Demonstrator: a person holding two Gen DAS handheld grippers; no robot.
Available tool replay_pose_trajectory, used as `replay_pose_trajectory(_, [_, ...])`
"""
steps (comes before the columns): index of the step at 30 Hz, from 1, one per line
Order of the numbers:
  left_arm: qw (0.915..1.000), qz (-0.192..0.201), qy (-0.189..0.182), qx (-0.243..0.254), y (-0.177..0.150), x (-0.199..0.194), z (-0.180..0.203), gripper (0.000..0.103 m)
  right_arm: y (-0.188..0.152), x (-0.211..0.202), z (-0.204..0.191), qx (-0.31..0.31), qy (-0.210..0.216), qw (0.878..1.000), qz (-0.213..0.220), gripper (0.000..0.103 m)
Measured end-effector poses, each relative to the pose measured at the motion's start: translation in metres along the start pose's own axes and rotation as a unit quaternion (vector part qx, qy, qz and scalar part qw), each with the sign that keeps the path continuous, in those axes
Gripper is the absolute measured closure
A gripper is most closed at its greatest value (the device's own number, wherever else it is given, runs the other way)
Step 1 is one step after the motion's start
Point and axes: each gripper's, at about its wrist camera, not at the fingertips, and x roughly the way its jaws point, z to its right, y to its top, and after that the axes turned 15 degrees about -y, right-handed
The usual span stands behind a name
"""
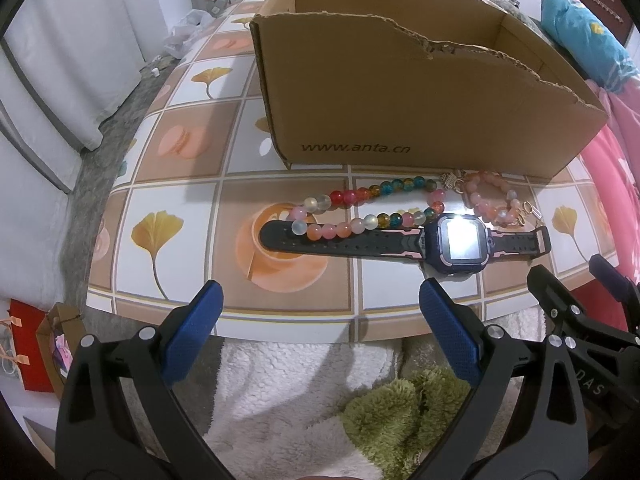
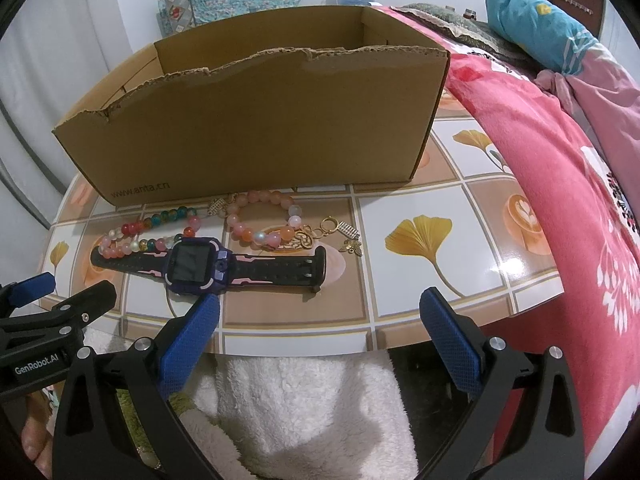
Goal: Organize jewelry
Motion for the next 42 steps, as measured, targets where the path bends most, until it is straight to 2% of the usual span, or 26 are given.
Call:
replay_pose_trajectory(31, [1.0000, -0.001, 0.007, -0.002, 0.003, 0.002, -0.003, 0.008, 0.001, 0.000, 0.000, 0.000, 0.000, 1.000, 0.001, 0.005])
replay_pose_trajectory(36, [0.9998, 0.013, 0.008, -0.011, 0.006, 0.000, -0.017, 0.008, 0.001, -0.001, 0.003, 0.005, 0.003, 1.000, 0.008, 0.005])
replay_pose_trajectory(40, [0.9991, 0.037, 0.017, -0.012, 0.008, -0.006, -0.031, 0.008, 0.003, -0.007, 0.005, 0.007, 0.020, 0.999, 0.031, 0.005])
replay_pose_trajectory(42, [0.9991, 0.041, -0.006, -0.010, 0.010, -0.008, -0.038, 0.008, 0.004, -0.010, 0.003, 0.003, 0.030, 0.999, 0.042, 0.005])
